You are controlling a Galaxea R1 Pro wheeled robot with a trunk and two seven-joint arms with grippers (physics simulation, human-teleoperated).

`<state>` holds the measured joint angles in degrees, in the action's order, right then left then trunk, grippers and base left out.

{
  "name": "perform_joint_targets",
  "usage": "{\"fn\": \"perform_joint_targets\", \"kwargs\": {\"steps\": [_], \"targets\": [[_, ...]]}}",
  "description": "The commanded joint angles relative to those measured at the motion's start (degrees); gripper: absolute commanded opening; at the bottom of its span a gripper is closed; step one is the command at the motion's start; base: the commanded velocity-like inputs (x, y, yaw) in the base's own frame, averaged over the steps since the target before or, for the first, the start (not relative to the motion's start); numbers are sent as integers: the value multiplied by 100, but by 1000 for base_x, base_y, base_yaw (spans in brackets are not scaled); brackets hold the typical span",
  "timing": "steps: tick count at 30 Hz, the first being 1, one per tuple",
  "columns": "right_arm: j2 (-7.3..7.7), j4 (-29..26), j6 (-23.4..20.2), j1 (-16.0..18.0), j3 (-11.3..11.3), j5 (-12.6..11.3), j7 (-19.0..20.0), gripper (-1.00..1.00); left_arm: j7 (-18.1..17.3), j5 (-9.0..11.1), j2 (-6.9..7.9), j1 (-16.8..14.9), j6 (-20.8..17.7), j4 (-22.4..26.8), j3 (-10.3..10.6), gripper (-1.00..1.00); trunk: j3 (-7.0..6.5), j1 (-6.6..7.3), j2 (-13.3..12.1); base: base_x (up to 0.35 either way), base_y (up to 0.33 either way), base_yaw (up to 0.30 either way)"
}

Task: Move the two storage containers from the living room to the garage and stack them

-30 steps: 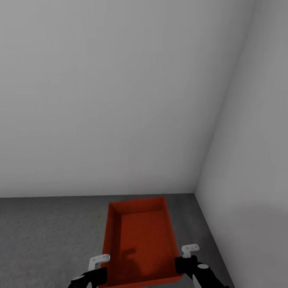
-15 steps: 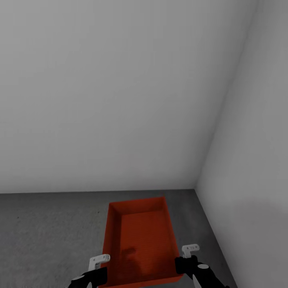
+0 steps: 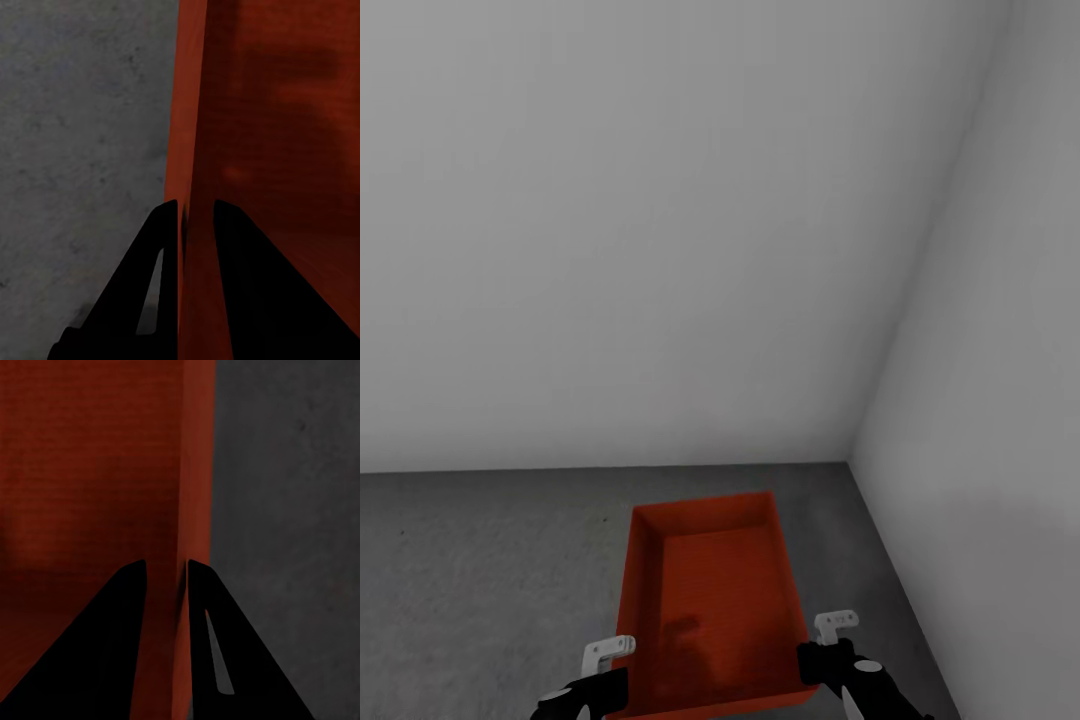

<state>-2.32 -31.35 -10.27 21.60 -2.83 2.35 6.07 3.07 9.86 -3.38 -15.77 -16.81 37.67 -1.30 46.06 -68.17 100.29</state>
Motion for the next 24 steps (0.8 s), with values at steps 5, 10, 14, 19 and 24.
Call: {"fn": "perform_joint_targets", "kwargs": {"steps": [5,10,14,19,24], "targets": [[3,-2,-36,3,20,-288,202,-100,159,-300,109,4,399,21,-2,-100,141,-110,205,0,0,0],[3,-2,-36,7,20,-288,202,-100,159,-300,109,4,400,21,-2,-100,277,-219,405,0,0,0],[3,-2,-36,3,20,-286,202,-100,159,-300,109,4,400,21,-2,-100,386,-307,566,0,0,0],[3,-2,-36,7,20,-288,202,-100,159,-300,109,4,399,21,-2,-100,521,-417,766,0,0,0],[3,-2,-36,5,20,-286,202,-100,159,-300,109,4,400,21,-2,-100,657,-527,967,0,0,0]]}}
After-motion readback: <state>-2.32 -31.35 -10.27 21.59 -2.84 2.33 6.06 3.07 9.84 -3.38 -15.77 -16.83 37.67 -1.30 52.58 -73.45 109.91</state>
